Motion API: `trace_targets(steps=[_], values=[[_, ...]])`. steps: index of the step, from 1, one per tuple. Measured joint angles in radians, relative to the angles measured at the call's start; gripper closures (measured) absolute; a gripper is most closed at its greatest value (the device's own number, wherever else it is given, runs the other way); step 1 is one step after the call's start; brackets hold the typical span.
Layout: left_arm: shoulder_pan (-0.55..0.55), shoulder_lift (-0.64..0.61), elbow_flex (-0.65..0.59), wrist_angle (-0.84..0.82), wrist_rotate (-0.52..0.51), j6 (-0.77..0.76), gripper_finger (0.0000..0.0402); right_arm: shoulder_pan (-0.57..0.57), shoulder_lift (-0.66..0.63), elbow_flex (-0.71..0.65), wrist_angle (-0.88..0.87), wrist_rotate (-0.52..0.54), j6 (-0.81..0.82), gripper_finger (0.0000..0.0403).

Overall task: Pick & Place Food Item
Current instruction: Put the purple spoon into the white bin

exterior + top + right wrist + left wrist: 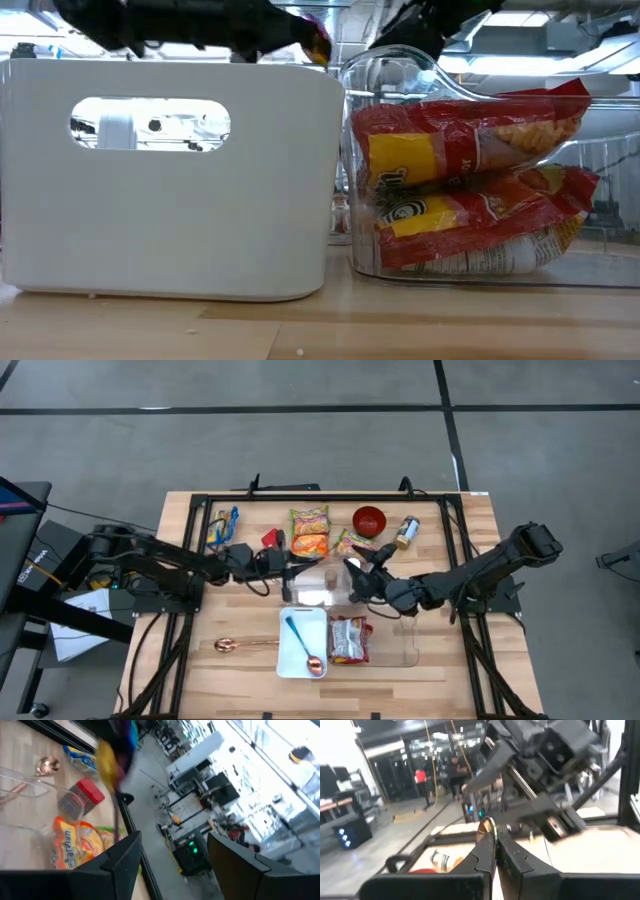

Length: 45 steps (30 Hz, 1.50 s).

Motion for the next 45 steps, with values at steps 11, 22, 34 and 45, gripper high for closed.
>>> trace_targets(steps=[11,22,34,45], values=[[-0.206,-0.261,0.002,-0.33,-0.261,-0.004,0.0399,-0.061,-0.155,0.0,-0.356,0.015,0.338,0.0182],[-0.441,-0.161,0.277,-0.768,-0.512,-0.145,0.04,-0.081,-0.196,0.0,-0.437,0.015,0.429,0.0182],[-0.706,0.051,0.578,-1.105,-0.687,-0.39,0.04,-0.087,-0.21,0.0,-0.337,0.026,0.36,0.0182],[-0.744,0.232,0.779,-1.345,-0.624,-0.613,0.04,-0.077,-0.253,0.0,-0.173,0.014,0.266,0.0182]])
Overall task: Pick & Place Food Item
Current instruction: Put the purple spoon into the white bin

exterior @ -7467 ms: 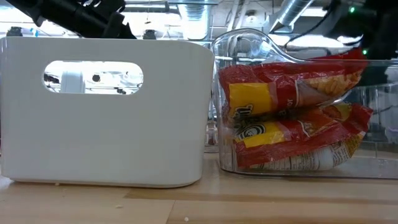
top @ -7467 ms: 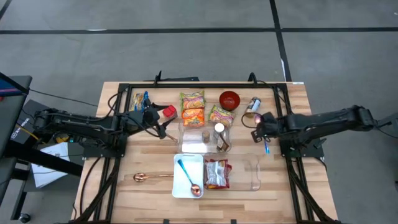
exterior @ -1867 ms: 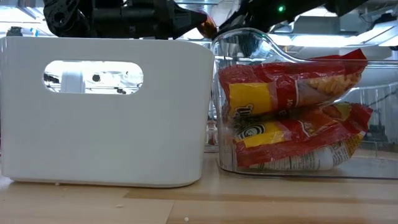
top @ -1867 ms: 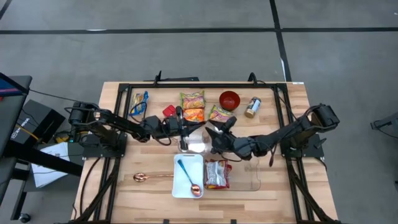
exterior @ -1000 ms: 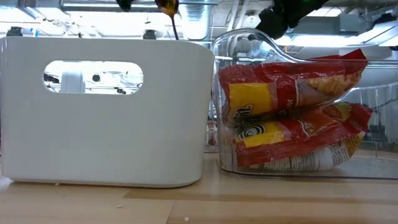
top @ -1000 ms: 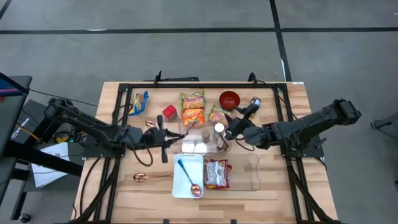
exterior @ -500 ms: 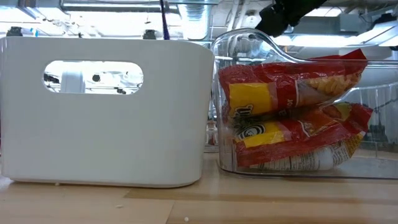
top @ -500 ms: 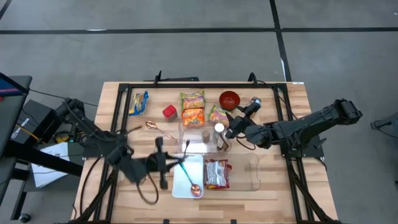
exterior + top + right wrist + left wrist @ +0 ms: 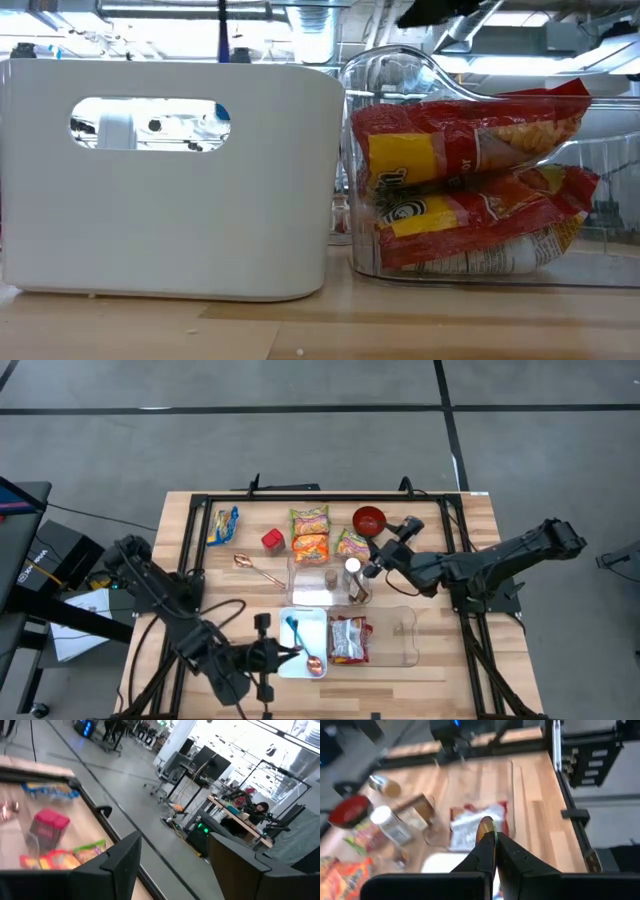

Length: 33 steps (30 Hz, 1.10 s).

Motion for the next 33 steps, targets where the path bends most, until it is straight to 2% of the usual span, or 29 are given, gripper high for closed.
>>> trace_targets(steps=[9,14,24,33], values=[[0.031,0.075,0.053,-0.069,0.16,-0.069,0.04,0.025,-0.011,0.0,0.088,0.0,-0.058,0.0182],[0.078,0.087,0.053,-0.074,0.218,-0.073,0.04,0.026,-0.01,0.0,0.09,-0.003,-0.058,0.0182],[0.172,0.143,0.05,-0.086,0.405,-0.041,0.0399,0.025,-0.01,0.0,0.085,-0.003,-0.058,0.0182],[0.198,0.15,0.044,-0.083,0.419,-0.015,0.0398,0.025,-0.01,0.0,0.081,-0.006,-0.058,0.0182]])
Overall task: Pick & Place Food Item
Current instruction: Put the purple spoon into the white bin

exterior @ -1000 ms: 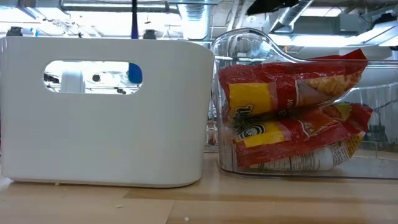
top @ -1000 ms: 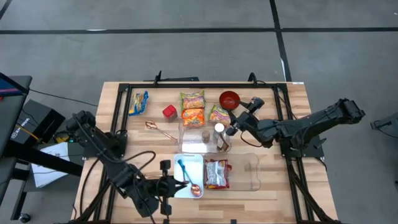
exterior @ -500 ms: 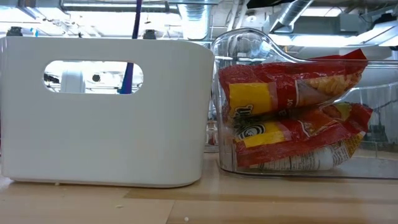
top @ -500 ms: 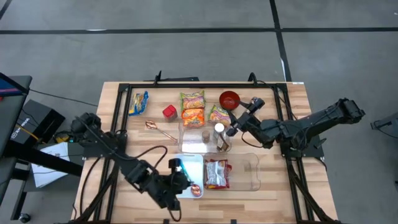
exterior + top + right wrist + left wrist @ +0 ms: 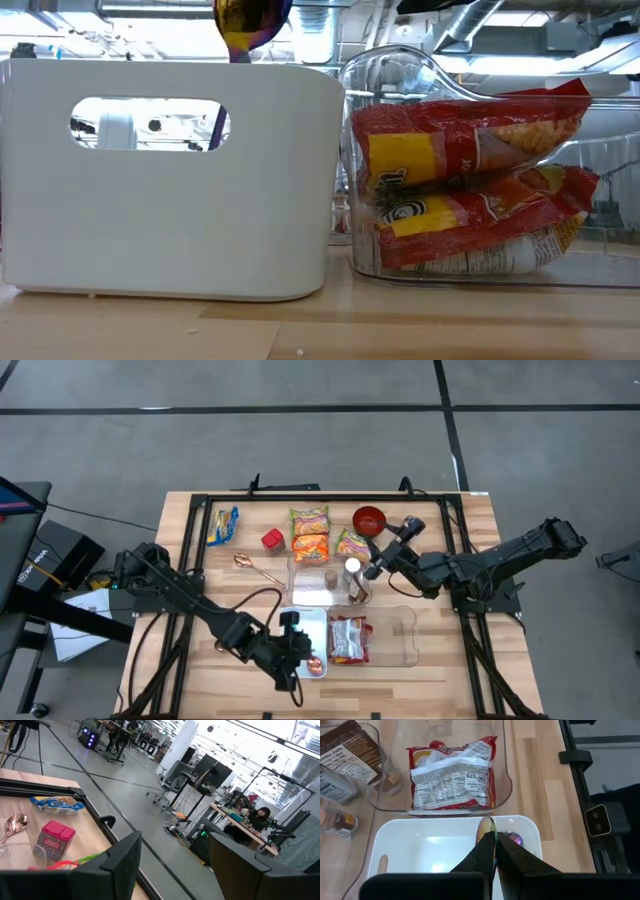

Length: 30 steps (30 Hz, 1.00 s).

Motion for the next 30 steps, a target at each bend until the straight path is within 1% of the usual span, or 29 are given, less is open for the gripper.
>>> trace_targets(steps=[3,11,23,26,30], values=[[0.004,0.0,-0.013,0.001,0.002,0.002,0.0397,0.0,0.0,0.0,-0.003,-0.017,0.0,0.0182],[0.034,-0.001,-0.047,0.057,0.069,0.071,0.0397,0.0,0.0,0.0,-0.003,-0.028,0.003,0.0182],[0.032,-0.001,-0.051,0.058,0.07,0.079,0.0394,0.002,0.0,0.0,-0.003,-0.049,0.001,0.0182],[0.033,-0.001,-0.051,0.059,0.07,0.077,0.0382,0.011,0.0,0.0,-0.003,-0.049,-0.002,0.0182],[0.033,-0.001,-0.051,0.065,0.07,0.077,0.0349,0.026,0.0,0.0,0.005,-0.049,-0.016,0.0182]])
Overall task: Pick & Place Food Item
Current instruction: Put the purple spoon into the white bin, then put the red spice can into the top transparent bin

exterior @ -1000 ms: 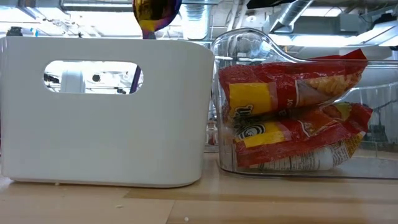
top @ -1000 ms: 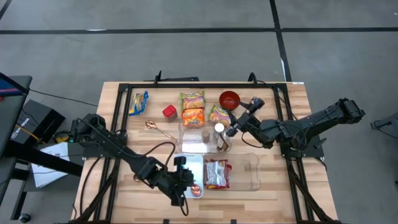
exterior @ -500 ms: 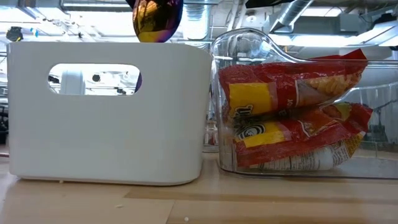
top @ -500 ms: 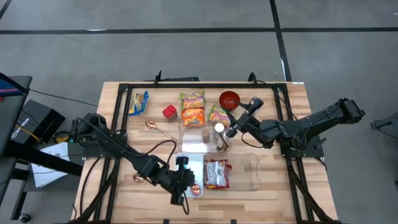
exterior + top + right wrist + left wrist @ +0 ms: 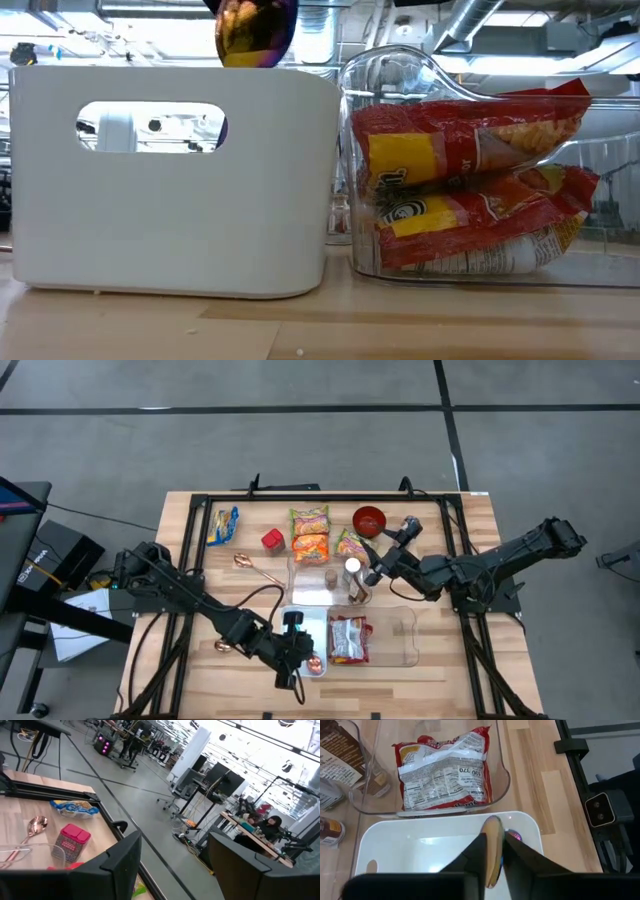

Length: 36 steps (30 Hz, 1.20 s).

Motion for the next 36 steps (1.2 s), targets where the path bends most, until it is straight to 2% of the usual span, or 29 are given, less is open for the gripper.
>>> trace_targets(steps=[8,14,19,31,36], values=[[-0.005,0.0,0.0,0.009,0.0,0.0,0.0273,0.0,0.0,0.0,0.007,0.001,-0.007,0.0182],[-0.005,0.0,0.0,0.009,0.0,0.0,0.0245,0.0,0.0,0.0,0.007,0.001,-0.008,0.0182],[-0.005,0.0,0.0,0.009,-0.001,0.024,0.024,0.0,0.0,0.0,0.007,0.001,-0.008,0.0182],[-0.005,0.0,0.0,-0.026,-0.001,0.072,0.0257,0.0,0.0,0.0,0.007,0.002,-0.01,0.0182],[-0.033,-0.001,0.0,-0.161,-0.001,-0.024,0.0261,0.0,0.0,0.0,0.002,0.002,-0.01,0.0182]])
